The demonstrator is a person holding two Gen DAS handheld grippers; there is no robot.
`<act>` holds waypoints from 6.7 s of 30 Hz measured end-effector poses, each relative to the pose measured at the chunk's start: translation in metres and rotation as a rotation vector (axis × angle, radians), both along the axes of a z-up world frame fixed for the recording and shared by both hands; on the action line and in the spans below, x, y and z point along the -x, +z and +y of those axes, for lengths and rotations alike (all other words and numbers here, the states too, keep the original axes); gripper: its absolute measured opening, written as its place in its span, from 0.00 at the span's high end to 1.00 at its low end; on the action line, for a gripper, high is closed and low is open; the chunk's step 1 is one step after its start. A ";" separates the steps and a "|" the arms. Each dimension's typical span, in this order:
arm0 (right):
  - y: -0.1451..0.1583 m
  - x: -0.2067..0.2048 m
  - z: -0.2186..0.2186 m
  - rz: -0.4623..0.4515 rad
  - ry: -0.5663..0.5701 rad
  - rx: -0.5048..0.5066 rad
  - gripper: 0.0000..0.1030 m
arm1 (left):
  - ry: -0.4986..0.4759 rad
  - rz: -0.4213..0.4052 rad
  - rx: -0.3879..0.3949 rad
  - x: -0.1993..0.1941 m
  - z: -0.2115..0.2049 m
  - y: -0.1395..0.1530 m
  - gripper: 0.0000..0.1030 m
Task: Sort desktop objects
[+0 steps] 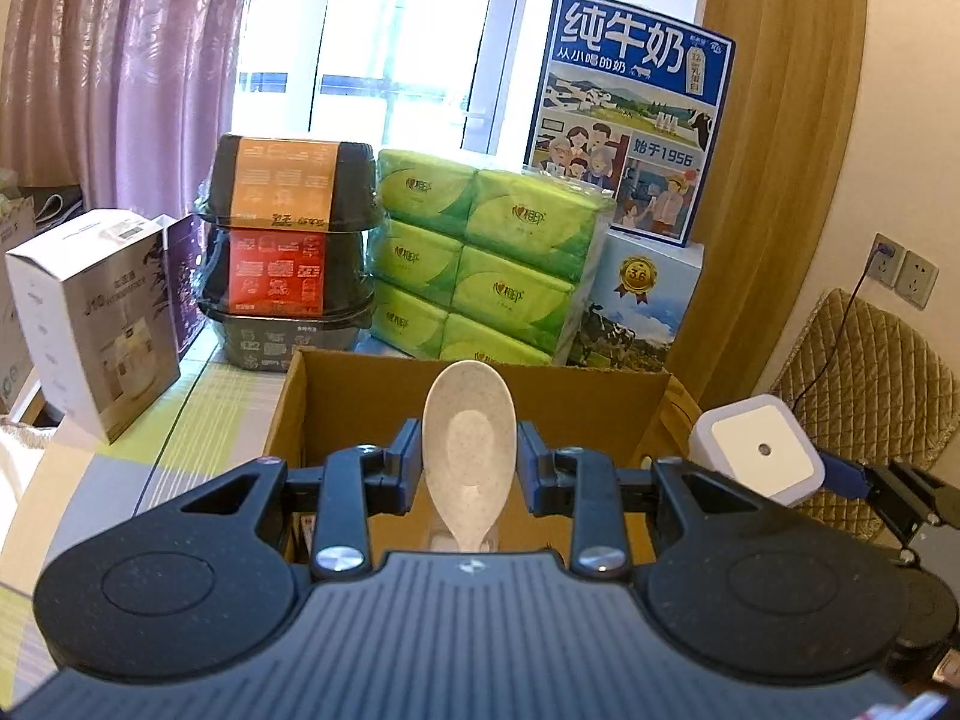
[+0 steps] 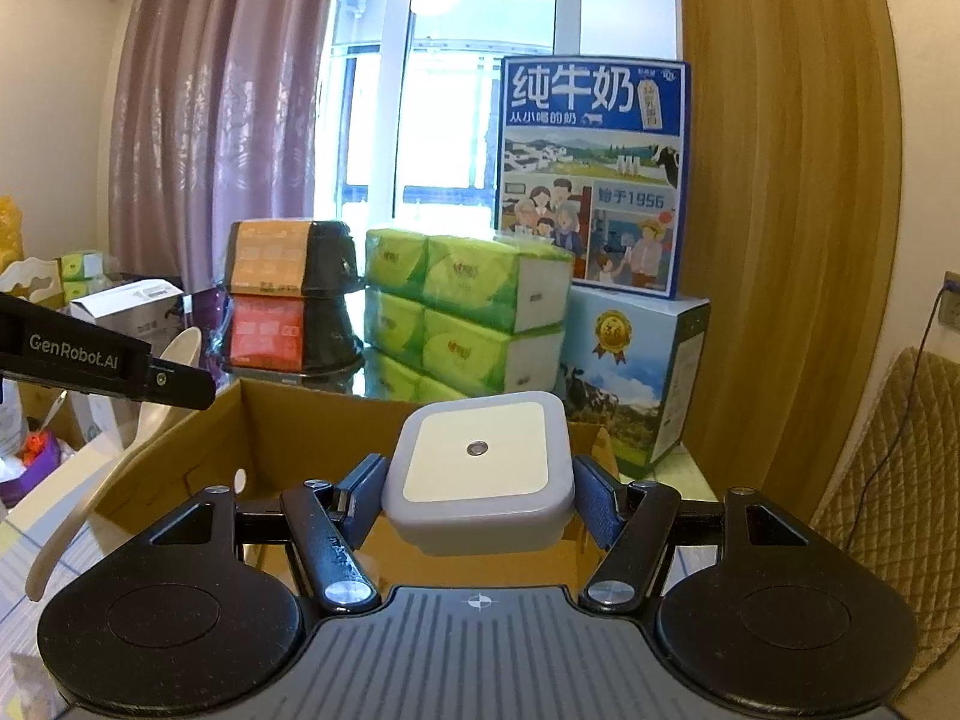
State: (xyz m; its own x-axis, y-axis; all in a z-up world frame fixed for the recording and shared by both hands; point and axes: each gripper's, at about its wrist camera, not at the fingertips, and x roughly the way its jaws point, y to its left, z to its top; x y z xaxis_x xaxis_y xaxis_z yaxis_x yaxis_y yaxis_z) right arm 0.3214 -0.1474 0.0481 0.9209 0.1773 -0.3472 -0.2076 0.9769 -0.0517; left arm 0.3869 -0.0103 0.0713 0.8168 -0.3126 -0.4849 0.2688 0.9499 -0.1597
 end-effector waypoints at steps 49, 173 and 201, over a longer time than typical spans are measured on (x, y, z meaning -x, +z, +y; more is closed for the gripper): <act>-0.009 -0.019 -0.012 0.000 -0.051 -0.141 0.14 | 0.020 0.025 -0.086 -0.008 0.004 -0.029 0.48; -0.136 0.160 -0.049 0.414 -0.097 0.015 0.31 | -0.149 0.120 -0.425 0.186 -0.037 -0.160 0.35; -0.149 0.137 -0.047 0.401 0.025 0.038 0.17 | -0.135 0.202 -0.215 0.211 0.014 -0.144 0.36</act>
State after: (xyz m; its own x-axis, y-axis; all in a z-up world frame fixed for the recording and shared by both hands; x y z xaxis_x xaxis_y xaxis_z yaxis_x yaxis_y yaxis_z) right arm 0.1840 -0.1949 -0.1010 0.7068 0.1784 -0.6846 -0.2426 0.9701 0.0024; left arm 0.1758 0.0033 -0.0724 0.6555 -0.2844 -0.6996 0.3779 0.9256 -0.0222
